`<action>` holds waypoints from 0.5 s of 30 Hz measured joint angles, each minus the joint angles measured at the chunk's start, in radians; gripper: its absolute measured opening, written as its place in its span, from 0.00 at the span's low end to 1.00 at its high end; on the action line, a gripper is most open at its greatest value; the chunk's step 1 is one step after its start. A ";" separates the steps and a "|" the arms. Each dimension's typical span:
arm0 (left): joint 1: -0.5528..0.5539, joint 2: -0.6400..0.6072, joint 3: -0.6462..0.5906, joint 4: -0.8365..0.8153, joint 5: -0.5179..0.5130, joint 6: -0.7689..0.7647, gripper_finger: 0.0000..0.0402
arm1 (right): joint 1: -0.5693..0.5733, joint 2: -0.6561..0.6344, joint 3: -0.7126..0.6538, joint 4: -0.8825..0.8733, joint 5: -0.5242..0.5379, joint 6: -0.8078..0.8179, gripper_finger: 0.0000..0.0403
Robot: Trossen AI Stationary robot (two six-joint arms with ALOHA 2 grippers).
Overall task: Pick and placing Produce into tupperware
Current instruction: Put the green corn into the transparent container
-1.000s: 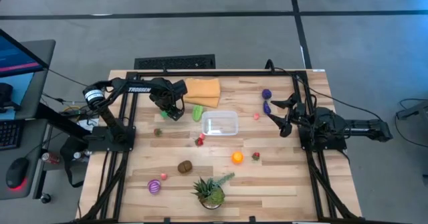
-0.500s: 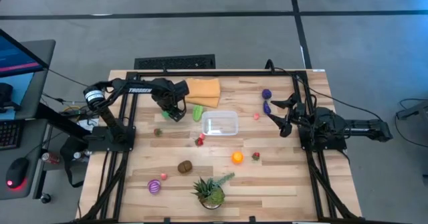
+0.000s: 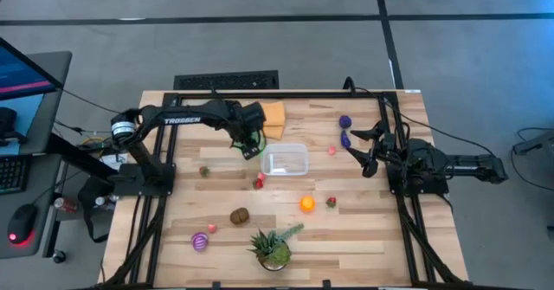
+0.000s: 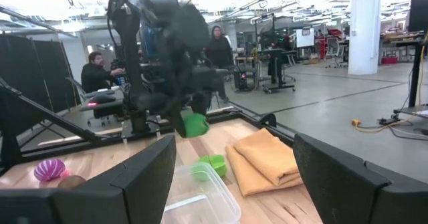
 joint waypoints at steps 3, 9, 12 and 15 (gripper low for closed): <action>-0.059 0.000 0.058 0.040 0.000 0.050 0.55 | 0.000 0.000 0.000 0.000 0.000 0.000 0.74; -0.147 0.000 0.078 0.178 -0.001 0.186 0.55 | 0.000 0.000 0.000 0.000 0.000 0.000 0.74; -0.171 0.000 0.078 0.229 -0.033 0.240 0.55 | 0.000 0.000 0.000 0.000 0.000 0.000 0.74; -0.180 0.000 0.078 0.260 -0.089 0.253 0.55 | 0.000 0.000 0.000 0.000 0.000 0.000 0.74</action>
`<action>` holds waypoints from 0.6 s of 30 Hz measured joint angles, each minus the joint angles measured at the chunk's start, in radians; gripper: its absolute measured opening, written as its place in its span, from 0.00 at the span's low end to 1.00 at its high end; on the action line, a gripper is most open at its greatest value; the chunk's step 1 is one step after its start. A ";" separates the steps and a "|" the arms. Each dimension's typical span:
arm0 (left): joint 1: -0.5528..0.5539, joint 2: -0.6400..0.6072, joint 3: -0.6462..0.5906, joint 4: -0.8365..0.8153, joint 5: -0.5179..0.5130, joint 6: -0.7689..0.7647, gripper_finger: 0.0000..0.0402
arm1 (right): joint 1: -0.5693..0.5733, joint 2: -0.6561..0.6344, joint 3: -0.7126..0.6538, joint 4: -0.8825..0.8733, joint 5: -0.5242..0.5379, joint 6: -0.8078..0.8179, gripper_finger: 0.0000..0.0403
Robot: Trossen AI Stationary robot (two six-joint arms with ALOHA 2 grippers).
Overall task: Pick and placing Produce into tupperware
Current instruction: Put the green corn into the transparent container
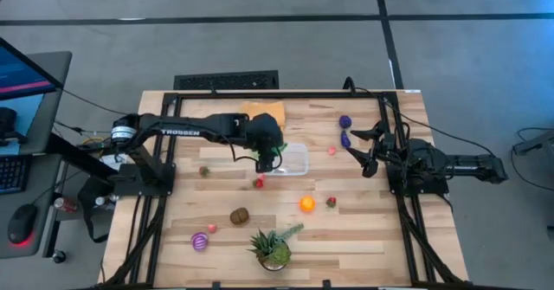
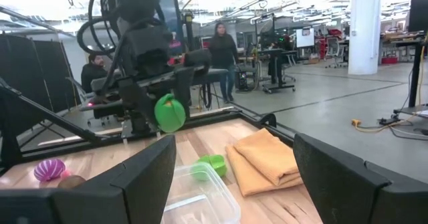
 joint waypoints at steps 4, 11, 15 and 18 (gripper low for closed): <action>0.006 0.000 -0.002 0.009 -0.012 -0.017 0.55 | 0.000 0.000 0.000 0.000 0.000 0.000 0.74; 0.021 0.054 -0.052 0.138 0.022 -0.020 0.55 | 0.000 0.000 0.000 -0.005 0.000 -0.002 0.74; 0.030 0.093 -0.057 0.140 0.049 -0.011 0.55 | 0.000 -0.002 0.000 -0.010 0.000 -0.009 0.74; 0.035 0.118 -0.057 0.140 0.064 -0.012 0.55 | -0.001 0.005 0.000 -0.009 0.003 -0.010 0.74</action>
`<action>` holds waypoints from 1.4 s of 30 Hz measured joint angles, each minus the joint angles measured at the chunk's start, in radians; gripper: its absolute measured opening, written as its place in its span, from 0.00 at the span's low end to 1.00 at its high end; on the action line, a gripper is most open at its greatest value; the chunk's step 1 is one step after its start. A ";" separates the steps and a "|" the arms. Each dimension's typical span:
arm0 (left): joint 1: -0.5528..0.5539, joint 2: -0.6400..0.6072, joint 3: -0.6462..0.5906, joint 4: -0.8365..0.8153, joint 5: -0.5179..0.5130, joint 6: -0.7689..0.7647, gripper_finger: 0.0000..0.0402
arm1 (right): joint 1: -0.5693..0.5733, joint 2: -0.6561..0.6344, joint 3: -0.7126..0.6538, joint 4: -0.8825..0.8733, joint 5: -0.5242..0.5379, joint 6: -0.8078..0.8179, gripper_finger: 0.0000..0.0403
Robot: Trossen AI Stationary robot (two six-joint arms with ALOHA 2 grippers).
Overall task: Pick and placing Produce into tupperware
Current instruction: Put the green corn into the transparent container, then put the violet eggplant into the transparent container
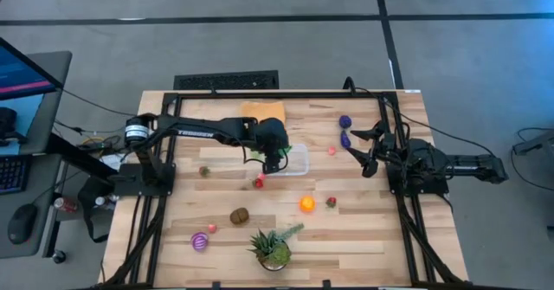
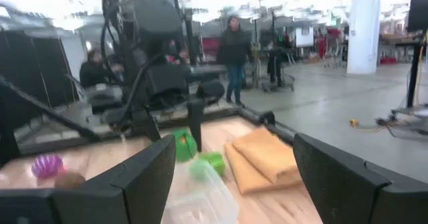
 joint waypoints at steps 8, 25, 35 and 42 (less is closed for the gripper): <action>0.015 0.070 -0.001 -0.002 0.033 0.000 0.55 | 0.000 0.008 0.000 0.004 -0.001 0.000 0.74; 0.026 0.113 -0.001 -0.021 0.034 0.018 0.55 | 0.000 0.008 0.000 0.004 -0.001 -0.002 0.74; 0.026 0.113 -0.001 -0.015 0.024 0.014 0.58 | 0.000 0.008 0.000 0.004 -0.001 -0.001 0.74; 0.026 0.113 -0.001 -0.014 0.020 0.010 0.63 | 0.000 0.008 0.000 0.004 -0.001 -0.001 0.74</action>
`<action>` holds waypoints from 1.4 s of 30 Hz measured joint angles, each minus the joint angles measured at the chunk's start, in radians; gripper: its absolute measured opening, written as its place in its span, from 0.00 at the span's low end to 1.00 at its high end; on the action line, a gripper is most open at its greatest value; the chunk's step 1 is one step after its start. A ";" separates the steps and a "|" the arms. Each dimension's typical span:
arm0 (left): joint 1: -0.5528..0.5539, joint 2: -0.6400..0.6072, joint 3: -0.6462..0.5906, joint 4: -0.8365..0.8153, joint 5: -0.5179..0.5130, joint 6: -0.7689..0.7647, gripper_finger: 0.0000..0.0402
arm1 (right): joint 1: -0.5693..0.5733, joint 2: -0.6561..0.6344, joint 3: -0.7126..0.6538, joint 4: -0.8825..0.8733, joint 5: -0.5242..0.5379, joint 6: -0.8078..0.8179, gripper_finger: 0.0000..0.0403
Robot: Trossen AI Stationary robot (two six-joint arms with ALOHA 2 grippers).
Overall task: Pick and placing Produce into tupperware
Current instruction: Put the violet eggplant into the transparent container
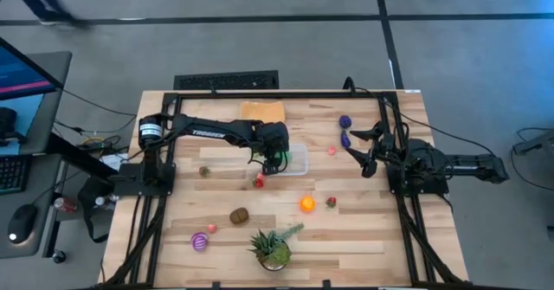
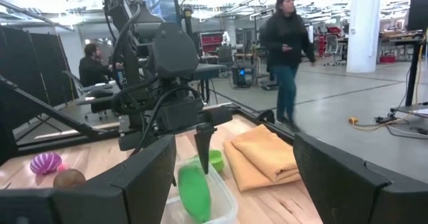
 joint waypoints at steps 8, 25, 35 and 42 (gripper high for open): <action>-0.001 -0.004 0.066 -0.080 -0.003 0.044 0.66 | 0.000 0.000 0.000 0.000 0.000 0.000 0.74; 0.024 -0.024 0.391 -0.864 -0.323 -0.004 0.66 | 0.000 0.000 0.000 -0.106 0.000 0.055 0.74; 0.078 -0.286 0.119 -0.840 -0.338 -0.065 0.66 | 0.001 0.000 0.000 -0.106 -0.001 0.116 0.74; 0.075 -0.650 -0.271 -0.500 -0.299 -0.046 0.66 | 0.002 0.000 0.000 -0.105 -0.002 0.118 0.74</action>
